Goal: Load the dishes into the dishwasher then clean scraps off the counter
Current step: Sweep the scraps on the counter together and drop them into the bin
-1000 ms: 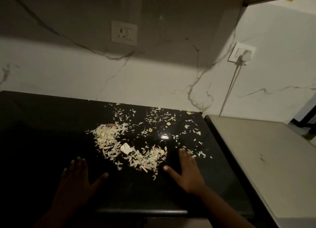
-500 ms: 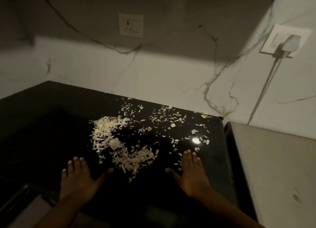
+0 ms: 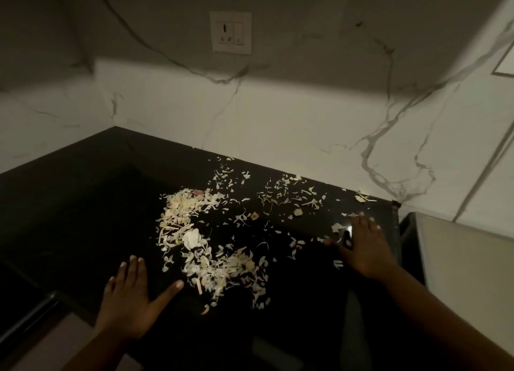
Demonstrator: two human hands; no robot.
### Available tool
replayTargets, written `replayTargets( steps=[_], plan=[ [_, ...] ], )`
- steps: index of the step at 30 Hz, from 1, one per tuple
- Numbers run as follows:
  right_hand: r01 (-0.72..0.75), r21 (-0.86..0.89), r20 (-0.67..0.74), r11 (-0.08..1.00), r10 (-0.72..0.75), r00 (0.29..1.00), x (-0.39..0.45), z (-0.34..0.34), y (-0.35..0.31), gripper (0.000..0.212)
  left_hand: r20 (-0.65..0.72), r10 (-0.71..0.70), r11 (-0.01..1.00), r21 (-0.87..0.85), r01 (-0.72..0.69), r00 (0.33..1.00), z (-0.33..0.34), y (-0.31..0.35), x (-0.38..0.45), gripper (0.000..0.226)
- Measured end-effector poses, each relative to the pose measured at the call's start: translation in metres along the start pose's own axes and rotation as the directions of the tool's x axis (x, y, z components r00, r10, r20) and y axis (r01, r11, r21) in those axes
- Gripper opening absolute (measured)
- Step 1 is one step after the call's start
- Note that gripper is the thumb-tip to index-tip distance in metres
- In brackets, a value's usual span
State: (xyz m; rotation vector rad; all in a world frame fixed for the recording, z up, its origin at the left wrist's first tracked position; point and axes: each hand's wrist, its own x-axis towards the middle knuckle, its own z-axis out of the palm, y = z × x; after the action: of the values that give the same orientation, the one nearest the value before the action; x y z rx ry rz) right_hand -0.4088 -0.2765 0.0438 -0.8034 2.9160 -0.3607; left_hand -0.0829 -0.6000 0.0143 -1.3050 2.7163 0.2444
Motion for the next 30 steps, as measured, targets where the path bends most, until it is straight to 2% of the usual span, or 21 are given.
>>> replayTargets(
  steps=[2, 4, 8, 11, 14, 17, 19, 22, 24, 27, 30],
  plan=[
    [0.016, -0.037, 0.094, 0.999, -0.013, 0.996, 0.013, 0.004, 0.013, 0.134, 0.004, -0.001, 1.000, 0.002, 0.001, 1.000, 0.000, 0.000, -0.001, 0.129],
    [0.091, -0.053, 0.128, 0.994, -0.083, 0.988, 0.018, 0.012, 0.002, 0.130, 0.000, -0.003, 1.000, -0.008, 0.003, 1.000, 0.000, 0.000, -0.001, 0.129],
    [0.334, 0.013, 0.257, 0.942, -0.326, 0.910, -0.002, 0.034, -0.068, 0.120, -0.011, 0.008, 1.000, -0.021, -0.008, 1.000, -0.001, 0.000, -0.001, 0.128],
    [0.424, 0.054, 0.282, 0.904, -0.421, 0.862, -0.026, 0.056, -0.126, 0.117, -0.018, 0.011, 1.000, -0.024, -0.012, 1.000, -0.001, -0.001, -0.002, 0.126],
    [0.412, 0.173, 0.265, 0.895, -0.445, 0.855, -0.035, 0.063, -0.156, 0.113, -0.010, 0.006, 1.000, -0.030, -0.006, 1.000, -0.002, -0.001, -0.001, 0.125],
    [0.319, 0.346, 0.171, 0.882, -0.393, 0.903, -0.031, 0.047, -0.145, 0.108, -0.006, 0.006, 0.999, -0.046, -0.006, 1.000, -0.003, -0.001, 0.000, 0.124],
    [0.282, 0.277, 0.156, 0.919, -0.332, 0.930, -0.029, 0.035, -0.122, 0.113, -0.020, 0.011, 0.998, -0.057, -0.012, 1.000, -0.002, -0.002, 0.000, 0.123],
    [0.217, 0.110, 0.319, 0.970, -0.241, 0.917, -0.043, 0.035, -0.095, 0.136, -0.027, 0.017, 0.998, -0.059, -0.019, 0.999, -0.001, -0.002, -0.002, 0.122],
    [0.262, 0.018, 0.372, 0.965, -0.250, 0.894, -0.063, 0.049, -0.100, 0.146, -0.028, 0.012, 0.998, -0.062, -0.014, 1.000, 0.000, -0.002, -0.002, 0.122],
    [0.228, 0.067, 0.323, 0.971, -0.238, 0.916, -0.072, 0.067, -0.131, 0.148, -0.020, 0.009, 0.998, -0.068, -0.010, 1.000, -0.002, -0.002, -0.001, 0.120],
    [0.223, 0.150, 0.203, 0.963, -0.250, 0.947, -0.055, 0.076, -0.165, 0.143, -0.013, 0.004, 0.997, -0.071, -0.005, 1.000, -0.002, -0.001, -0.001, 0.121]
  ],
)
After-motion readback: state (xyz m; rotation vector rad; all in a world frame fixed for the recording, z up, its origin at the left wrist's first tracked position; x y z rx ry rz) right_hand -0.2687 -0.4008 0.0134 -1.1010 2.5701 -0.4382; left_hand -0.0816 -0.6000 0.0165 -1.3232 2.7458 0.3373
